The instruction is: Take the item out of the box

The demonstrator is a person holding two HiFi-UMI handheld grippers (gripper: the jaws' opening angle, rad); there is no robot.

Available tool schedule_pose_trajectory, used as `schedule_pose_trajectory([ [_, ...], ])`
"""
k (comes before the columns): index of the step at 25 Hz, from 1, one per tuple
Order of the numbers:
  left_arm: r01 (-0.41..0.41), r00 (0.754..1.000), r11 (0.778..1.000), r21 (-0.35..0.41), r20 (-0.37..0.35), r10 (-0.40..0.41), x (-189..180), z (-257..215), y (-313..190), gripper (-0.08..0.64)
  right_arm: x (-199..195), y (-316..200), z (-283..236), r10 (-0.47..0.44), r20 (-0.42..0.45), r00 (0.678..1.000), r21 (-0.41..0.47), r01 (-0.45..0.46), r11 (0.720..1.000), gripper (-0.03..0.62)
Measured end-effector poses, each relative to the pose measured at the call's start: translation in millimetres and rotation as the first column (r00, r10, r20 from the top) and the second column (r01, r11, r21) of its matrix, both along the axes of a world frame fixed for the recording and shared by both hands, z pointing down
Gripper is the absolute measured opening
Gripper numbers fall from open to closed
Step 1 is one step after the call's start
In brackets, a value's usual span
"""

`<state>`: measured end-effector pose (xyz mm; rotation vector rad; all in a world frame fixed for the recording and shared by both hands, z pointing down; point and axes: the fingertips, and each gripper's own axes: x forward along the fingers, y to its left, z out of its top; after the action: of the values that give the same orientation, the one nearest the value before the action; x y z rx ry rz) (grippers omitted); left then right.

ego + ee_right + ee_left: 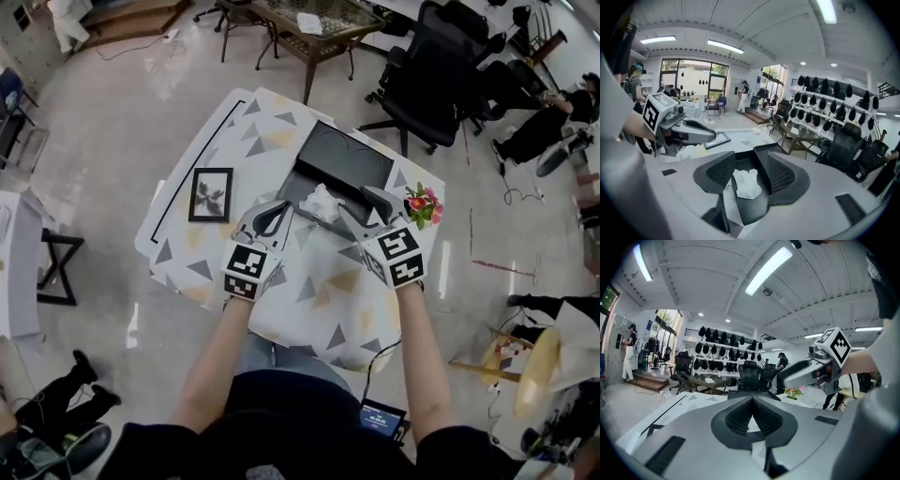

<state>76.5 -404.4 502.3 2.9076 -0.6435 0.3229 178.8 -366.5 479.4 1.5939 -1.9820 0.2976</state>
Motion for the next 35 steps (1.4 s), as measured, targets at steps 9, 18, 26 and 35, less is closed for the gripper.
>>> schedule_pose_trajectory([
  [9, -0.004, 1.000, 0.999, -0.045, 0.017, 0.005, 33.5, 27.1, -30.3, 0.020, -3.8, -33.4, 90.4, -0.178, -0.044, 0.983, -0.278, 0.159, 0.947, 0.198],
  [18, -0.011, 1.000, 0.998, -0.064, 0.025, 0.013, 34.9, 35.9, -27.9, 0.020, -7.6, -38.5, 154.7, -0.332, -0.031, 0.943, -0.513, 0.271, 0.815, 0.147],
  [26, 0.001, 0.999, 0.997, -0.077, 0.038, 0.002, 23.4, 41.9, -24.3, 0.020, -5.6, -39.4, 187.2, -0.398, -0.092, 0.913, -0.622, 0.260, 0.739, 0.092],
  [35, 0.013, 0.999, 0.997, -0.078, 0.042, -0.010, 16.7, 43.9, -23.3, 0.020, -7.1, -41.2, 189.6, -0.395, -0.078, 0.915, -0.607, 0.271, 0.747, 0.034],
])
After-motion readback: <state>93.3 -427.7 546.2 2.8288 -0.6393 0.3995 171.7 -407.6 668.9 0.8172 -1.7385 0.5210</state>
